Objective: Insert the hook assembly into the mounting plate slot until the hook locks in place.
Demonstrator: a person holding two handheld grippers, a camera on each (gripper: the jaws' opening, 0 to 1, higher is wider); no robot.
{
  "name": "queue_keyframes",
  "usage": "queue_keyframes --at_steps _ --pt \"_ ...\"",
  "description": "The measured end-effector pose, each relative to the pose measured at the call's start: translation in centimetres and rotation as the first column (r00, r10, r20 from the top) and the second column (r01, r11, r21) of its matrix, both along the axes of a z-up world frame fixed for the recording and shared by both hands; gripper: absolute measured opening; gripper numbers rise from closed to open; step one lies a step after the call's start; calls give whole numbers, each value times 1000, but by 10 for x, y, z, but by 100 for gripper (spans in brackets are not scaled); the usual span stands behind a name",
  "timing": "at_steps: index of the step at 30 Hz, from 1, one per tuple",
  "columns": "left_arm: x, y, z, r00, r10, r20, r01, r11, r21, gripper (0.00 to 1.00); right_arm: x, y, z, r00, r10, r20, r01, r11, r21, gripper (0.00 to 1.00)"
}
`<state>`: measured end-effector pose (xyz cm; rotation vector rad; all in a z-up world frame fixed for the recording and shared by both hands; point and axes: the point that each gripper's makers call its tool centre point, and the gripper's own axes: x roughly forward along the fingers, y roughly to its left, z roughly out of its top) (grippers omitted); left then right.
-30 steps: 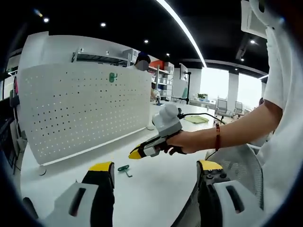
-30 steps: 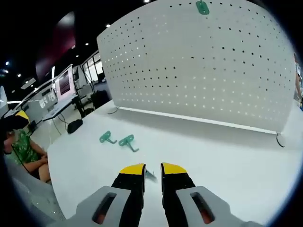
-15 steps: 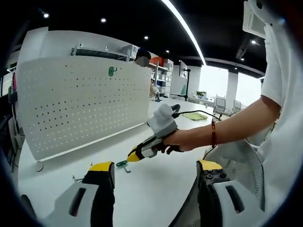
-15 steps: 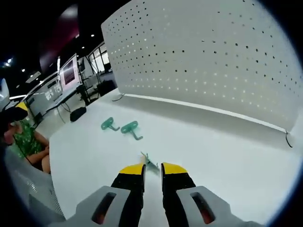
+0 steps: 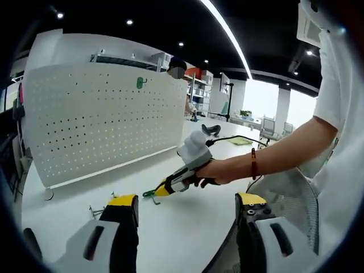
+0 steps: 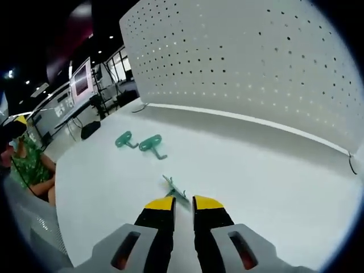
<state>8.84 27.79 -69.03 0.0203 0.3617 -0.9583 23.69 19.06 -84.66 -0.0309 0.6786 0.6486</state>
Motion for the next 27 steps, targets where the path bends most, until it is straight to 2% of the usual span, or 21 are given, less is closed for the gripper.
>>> queue_keyframes --at_steps 9,14,20,24,27 --pt "2 1 0 1000 3 -2 -3 1000 -8 70 4 4 0 1000 6 18 -5 1000 -3 7" --pt "1 0 -1 1000 0 -9 0 1000 -7 68 4 1 -7 1000 6 -3 -6 1000 -20 5" --pt "1 -2 -1 1000 -5 -6 5 1000 -11 68 3 0 -3 1000 10 6 -10 1000 -10 0" --pt "1 -3 -2 1000 -7 2 7 1000 -7 68 1 1 6 999 15 33 -15 1000 6 0" --pt "0 -4 -2 1000 -8 -1 8 1000 -10 68 -1 0 3 998 45 34 -44 998 -37 0"
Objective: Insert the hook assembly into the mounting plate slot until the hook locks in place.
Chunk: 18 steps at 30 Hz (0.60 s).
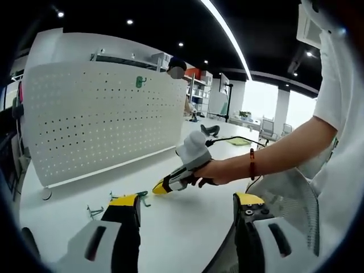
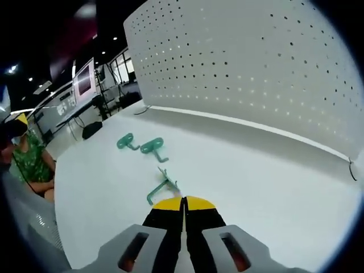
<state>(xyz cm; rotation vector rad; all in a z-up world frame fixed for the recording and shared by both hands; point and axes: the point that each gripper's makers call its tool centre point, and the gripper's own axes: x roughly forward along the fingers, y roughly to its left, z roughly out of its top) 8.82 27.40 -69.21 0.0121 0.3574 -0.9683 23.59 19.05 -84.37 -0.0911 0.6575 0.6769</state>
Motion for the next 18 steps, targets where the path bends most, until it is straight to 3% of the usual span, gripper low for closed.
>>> queue_keyframes --at_steps 5,18 --pt "-2 0 0 1000 -4 0 4 1000 2 68 2 4 0 1000 2 6 -2 1000 27 5" --pt "4 10 -1 1000 30 -9 -30 1000 0 67 9 23 -1 997 68 21 -68 998 16 7"
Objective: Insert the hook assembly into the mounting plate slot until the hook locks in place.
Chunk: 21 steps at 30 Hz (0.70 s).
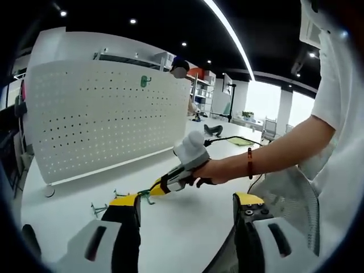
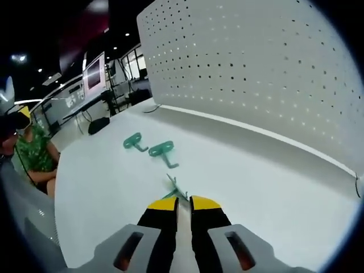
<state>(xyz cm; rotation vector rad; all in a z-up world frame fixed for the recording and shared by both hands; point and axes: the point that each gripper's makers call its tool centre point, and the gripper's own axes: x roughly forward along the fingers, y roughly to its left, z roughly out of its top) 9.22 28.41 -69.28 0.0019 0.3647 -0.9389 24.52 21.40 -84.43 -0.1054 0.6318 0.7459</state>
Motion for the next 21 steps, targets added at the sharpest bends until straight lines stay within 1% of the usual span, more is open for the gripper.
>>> queue_keyframes --at_steps 6,12,16,19,21 --pt "0 -1 -2 1000 -3 -6 3 1000 5 67 4 3 -1 1000 14 1 -14 1000 -5 8" --pt "1 2 -5 1000 5 -14 -5 1000 12 68 5 4 -4 999 36 -3 -36 999 -25 6" --pt "2 3 -5 1000 12 -15 -12 1000 7 68 5 6 -3 999 42 1 -42 999 -20 4" --pt "3 4 -4 1000 16 -14 -16 1000 6 68 5 7 -4 999 49 3 -48 998 -30 4" --pt "3 4 -4 1000 16 -13 -16 1000 6 68 5 8 -4 999 43 -2 -43 999 -17 4"
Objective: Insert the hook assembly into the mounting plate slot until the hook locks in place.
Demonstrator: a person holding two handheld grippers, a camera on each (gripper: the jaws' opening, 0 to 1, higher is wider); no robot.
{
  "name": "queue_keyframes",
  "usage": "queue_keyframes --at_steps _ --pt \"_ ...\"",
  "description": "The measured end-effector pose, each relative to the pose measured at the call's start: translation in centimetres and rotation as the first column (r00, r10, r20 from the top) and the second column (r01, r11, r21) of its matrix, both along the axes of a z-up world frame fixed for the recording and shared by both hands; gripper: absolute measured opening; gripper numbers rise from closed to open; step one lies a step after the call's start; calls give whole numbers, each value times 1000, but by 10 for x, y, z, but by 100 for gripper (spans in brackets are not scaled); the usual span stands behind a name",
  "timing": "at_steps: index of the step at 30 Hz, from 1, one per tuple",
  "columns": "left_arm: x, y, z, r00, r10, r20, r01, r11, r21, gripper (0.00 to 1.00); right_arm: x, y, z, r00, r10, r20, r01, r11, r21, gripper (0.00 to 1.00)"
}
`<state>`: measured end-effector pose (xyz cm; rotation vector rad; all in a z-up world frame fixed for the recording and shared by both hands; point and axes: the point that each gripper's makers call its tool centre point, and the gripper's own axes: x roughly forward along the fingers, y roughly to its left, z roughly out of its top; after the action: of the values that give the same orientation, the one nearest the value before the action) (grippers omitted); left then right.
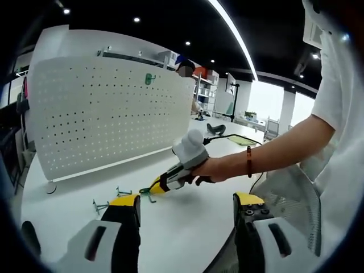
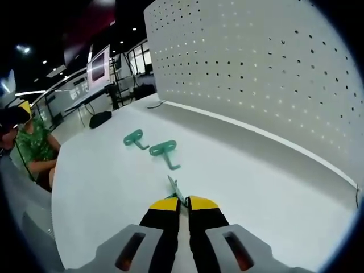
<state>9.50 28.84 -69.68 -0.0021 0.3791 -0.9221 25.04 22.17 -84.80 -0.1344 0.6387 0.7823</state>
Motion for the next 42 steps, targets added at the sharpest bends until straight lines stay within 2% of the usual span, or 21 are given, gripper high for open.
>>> queue_keyframes --at_steps 3,10,22,28,31,33,38,42 --pt "0 0 0 1000 0 0 0 1000 1 68 -2 0 1 1000 3 2 -3 1000 -18 3" --pt "-2 -2 2 1000 -4 8 4 1000 -4 68 -8 -3 10 1000 -21 -4 21 1000 10 2" --pt "-4 -8 6 999 -18 28 19 1000 -14 67 -23 -8 31 999 -41 -7 41 999 16 1" --pt "-4 -8 11 999 -13 34 14 999 -34 67 -37 -6 42 998 -57 -37 60 997 58 1" --pt "-6 -9 10 999 -16 38 18 999 -30 67 -45 -7 43 988 -107 -116 118 989 90 1" --pt "-7 -10 11 999 -21 39 22 999 -31 66 -47 -6 47 988 -105 -109 117 987 111 1" --pt "-9 -10 11 999 -26 45 27 999 -25 66 -58 -5 52 983 -110 -147 127 986 110 1" --pt "-10 -10 11 999 -25 38 26 999 -33 64 -65 -4 58 982 -112 -150 130 985 117 1"
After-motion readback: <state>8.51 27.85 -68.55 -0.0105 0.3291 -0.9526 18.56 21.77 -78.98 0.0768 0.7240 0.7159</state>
